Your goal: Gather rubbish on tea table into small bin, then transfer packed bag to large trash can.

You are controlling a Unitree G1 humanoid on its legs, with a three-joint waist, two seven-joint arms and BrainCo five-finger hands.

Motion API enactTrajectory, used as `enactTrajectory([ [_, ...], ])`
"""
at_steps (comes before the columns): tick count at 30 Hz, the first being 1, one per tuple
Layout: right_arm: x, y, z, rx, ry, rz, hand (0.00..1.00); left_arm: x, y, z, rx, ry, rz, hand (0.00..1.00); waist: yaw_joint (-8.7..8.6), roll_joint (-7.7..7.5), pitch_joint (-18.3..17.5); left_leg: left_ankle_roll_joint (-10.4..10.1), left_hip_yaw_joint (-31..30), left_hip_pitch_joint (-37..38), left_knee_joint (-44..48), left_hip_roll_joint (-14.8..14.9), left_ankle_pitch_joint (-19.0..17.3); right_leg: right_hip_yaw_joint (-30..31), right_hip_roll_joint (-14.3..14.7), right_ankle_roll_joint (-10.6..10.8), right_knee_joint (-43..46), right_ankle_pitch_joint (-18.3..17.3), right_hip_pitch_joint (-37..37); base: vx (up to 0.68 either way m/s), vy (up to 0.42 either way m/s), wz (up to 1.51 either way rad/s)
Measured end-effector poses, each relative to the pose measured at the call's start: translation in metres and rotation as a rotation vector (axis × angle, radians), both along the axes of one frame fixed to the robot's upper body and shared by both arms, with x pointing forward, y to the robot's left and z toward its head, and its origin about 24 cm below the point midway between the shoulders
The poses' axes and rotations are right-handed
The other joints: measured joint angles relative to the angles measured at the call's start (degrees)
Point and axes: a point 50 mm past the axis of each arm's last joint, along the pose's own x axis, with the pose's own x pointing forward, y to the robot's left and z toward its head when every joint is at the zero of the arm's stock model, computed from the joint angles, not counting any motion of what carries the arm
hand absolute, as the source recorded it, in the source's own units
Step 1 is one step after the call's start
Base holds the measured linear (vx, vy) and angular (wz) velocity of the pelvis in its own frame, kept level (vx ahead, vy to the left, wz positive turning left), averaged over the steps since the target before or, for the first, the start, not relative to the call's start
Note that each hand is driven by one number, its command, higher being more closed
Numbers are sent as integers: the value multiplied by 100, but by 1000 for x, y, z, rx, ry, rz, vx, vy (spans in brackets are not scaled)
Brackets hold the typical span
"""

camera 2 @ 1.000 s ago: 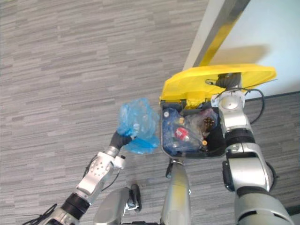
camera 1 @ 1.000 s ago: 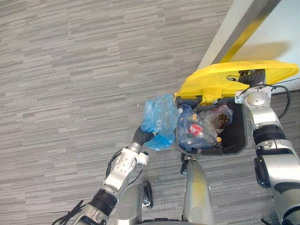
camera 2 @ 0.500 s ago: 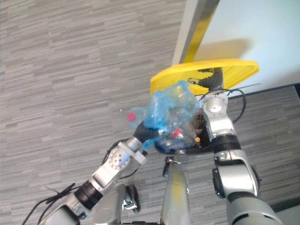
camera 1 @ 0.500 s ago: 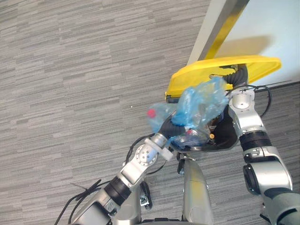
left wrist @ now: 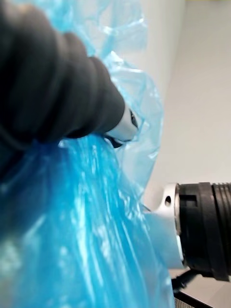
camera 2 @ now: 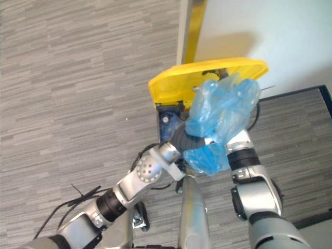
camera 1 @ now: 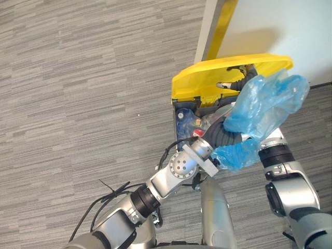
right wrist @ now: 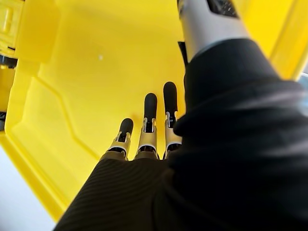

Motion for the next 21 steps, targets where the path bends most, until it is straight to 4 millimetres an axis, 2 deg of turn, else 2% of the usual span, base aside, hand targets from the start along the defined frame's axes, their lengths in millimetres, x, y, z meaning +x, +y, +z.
enactTrajectory([
  [5,3,12,13,-18,-27,35,0,26,-5,-2,123,-30,68,100,-38,-2,1,-47,122,-41,-19,55,26,58,131,-43,-182,132,-56,31,3,-16],
  [9,7,10,24,-28,-40,24,0,36,-7,11,170,-114,106,100,-53,-6,4,-47,184,-149,-32,52,26,97,162,-35,-322,222,-141,15,-1,-6],
  [17,8,12,24,-36,-43,28,0,49,0,6,220,-140,160,100,-104,-17,8,-49,263,-140,-120,60,27,101,175,-48,-387,233,-137,15,5,-1],
  [21,13,17,10,-62,12,35,0,61,9,0,280,-153,223,100,-127,-85,20,-49,246,-161,-113,76,27,98,177,-48,-390,233,-140,27,6,1],
])
